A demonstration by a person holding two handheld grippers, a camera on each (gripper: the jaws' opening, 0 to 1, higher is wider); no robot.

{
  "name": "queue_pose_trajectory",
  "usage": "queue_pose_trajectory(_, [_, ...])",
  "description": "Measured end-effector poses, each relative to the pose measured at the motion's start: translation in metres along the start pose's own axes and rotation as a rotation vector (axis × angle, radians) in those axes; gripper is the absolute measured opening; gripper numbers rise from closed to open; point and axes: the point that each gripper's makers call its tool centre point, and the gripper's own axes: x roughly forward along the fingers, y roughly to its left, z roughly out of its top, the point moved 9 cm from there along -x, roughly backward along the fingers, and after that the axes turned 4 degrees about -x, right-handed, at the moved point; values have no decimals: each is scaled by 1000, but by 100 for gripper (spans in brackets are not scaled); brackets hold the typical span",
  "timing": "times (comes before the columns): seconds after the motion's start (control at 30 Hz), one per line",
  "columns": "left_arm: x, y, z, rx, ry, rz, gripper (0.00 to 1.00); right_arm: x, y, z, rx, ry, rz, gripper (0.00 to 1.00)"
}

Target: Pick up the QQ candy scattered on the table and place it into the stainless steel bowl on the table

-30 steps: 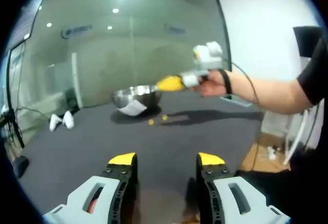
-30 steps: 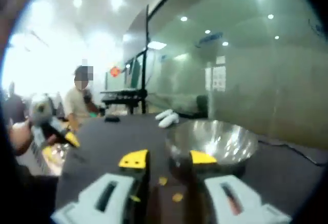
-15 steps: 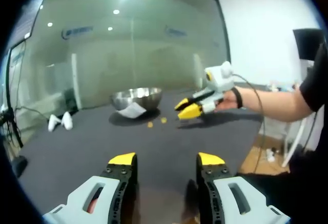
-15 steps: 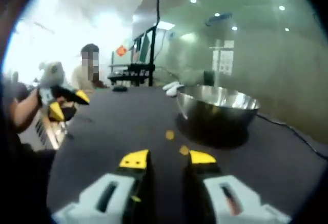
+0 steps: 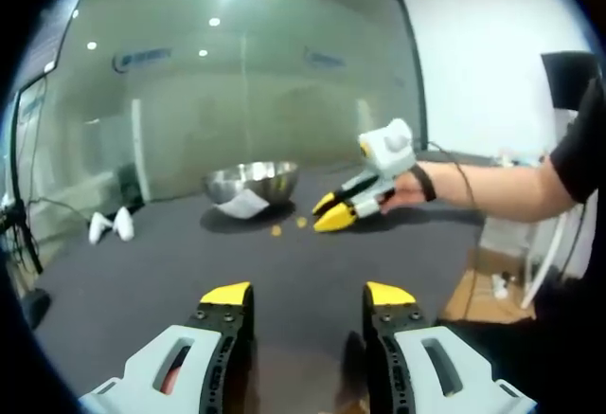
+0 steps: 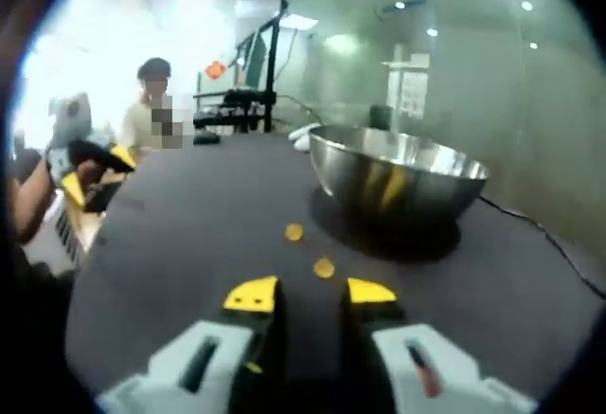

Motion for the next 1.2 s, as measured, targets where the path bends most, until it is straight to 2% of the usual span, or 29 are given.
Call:
queue_pose_trajectory(0.07, [0,0,0,0,1,2,47,8,-2,-2,19,21,-16,27])
queue_pose_trajectory(0.27, [-1,0,-1,4,6,-3,47,20,-2,2,62,-1,-9,23])
queue_pose_trajectory(0.37, [-2,1,-2,3,11,0,47,22,0,3,43,-9,10,10])
queue_pose_trajectory(0.63, [-3,2,0,4,9,5,47,24,-5,4,54,5,9,9])
queue_pose_trajectory(0.77, [-1,1,0,4,7,0,47,15,-1,7,90,5,11,9])
queue_pose_trajectory(0.83, [-1,1,0,7,6,-3,47,9,-4,14,101,-46,33,9])
queue_pose_trajectory(0.9, [-1,1,0,5,6,-7,47,2,-8,21,100,-66,36,9])
queue_pose_trajectory(1.0, [0,1,-1,6,6,-8,48,-10,-2,34,100,-110,32,9])
queue_pose_trajectory(1.07, [1,1,-1,3,3,-10,48,-16,-1,46,134,-180,32,9])
queue_pose_trajectory(1.2, [3,0,-1,5,5,-14,48,-21,-3,59,127,-203,14,9])
